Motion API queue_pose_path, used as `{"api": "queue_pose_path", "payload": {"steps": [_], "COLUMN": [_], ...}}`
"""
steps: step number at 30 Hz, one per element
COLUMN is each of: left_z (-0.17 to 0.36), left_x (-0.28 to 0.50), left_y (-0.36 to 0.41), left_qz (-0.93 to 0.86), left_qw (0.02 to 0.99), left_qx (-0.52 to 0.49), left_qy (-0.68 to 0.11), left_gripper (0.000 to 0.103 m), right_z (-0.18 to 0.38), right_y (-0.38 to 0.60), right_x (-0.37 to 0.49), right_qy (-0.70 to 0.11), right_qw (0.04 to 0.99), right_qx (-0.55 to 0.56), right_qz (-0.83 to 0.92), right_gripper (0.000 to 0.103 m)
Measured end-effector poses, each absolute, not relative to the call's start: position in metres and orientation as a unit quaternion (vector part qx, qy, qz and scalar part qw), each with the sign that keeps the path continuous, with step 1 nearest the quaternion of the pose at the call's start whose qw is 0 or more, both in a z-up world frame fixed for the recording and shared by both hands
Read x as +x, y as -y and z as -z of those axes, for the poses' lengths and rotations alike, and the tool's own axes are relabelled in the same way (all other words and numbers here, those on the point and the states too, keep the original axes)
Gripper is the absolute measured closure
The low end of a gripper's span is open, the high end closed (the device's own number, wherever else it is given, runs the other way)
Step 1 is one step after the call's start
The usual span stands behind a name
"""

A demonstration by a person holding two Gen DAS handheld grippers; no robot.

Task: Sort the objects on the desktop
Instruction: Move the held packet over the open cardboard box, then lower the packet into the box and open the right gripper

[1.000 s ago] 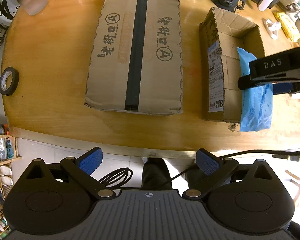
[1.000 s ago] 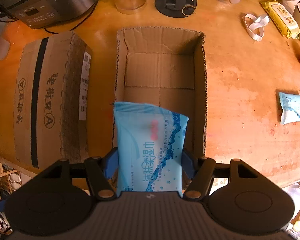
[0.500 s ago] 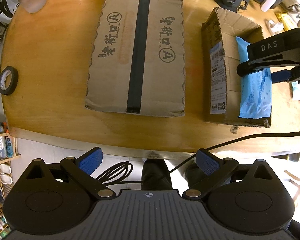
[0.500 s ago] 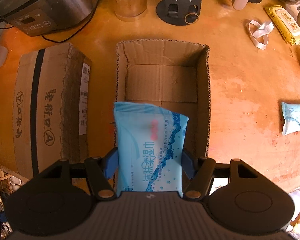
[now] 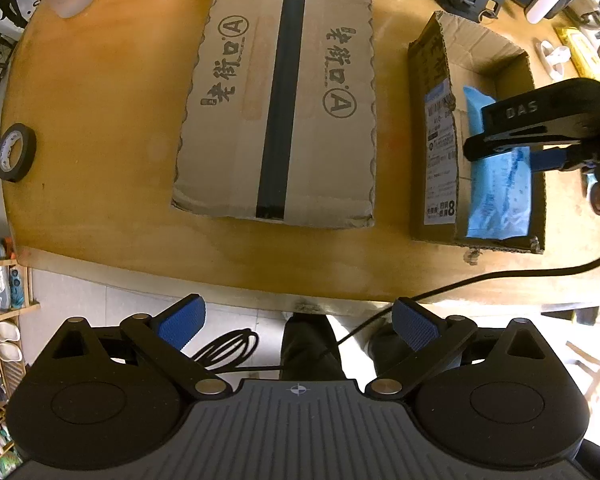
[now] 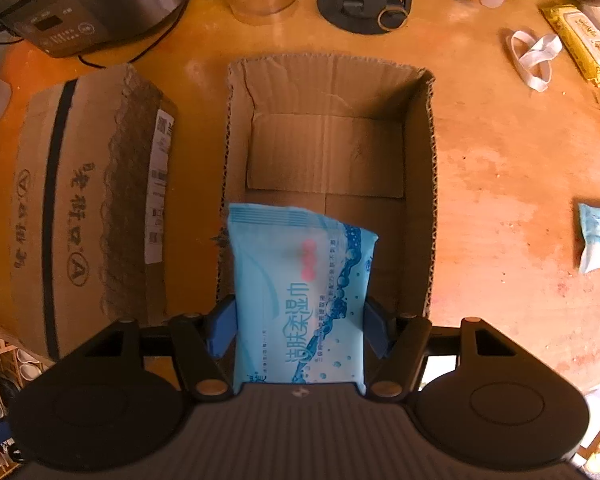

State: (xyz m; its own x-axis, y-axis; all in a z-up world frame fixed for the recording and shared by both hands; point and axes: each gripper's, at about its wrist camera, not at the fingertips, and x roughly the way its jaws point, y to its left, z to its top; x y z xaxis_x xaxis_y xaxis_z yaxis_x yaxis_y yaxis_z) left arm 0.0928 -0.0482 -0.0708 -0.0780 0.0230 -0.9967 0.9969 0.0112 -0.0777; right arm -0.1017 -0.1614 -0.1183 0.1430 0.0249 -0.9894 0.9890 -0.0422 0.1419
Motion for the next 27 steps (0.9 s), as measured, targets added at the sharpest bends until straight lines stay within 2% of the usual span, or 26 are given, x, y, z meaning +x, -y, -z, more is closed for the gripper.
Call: {"api": "queue_pose_path", "payload": {"steps": [9, 19, 20, 22, 27], "left_z": [0.070, 0.071, 0.071, 0.071, 0.070], "left_x": [0.090, 0.086, 0.086, 0.086, 0.087], "left_y": [0.044, 0.043, 0.043, 0.043, 0.042], "left_qz": [0.509, 0.511, 0.511, 0.512, 0.513], "left_qw": [0.476, 0.477, 0.477, 0.477, 0.476], "left_qx": [0.487, 0.487, 0.487, 0.486, 0.485], "left_qy": [-0.526, -0.524, -0.524, -0.523, -0.524], "left_gripper": [0.000, 0.000, 0.000, 0.000, 0.000], "right_z": [0.145, 0.148, 0.148, 0.146, 0.139], "right_y": [0.156, 0.155, 0.155, 0.154, 0.154], "right_x": [-0.098, -0.095, -0.094, -0.094, -0.094], "right_qy": [-0.457, -0.458, -0.460, -0.458, -0.455], "right_qw": [0.520, 0.519, 0.519, 0.525, 0.532], "right_qx": [0.552, 0.548, 0.544, 0.538, 0.529], "right_qz": [0.465, 0.470, 0.472, 0.475, 0.480], "right_gripper": [0.035, 0.033, 0.030, 0.009, 0.000]}}
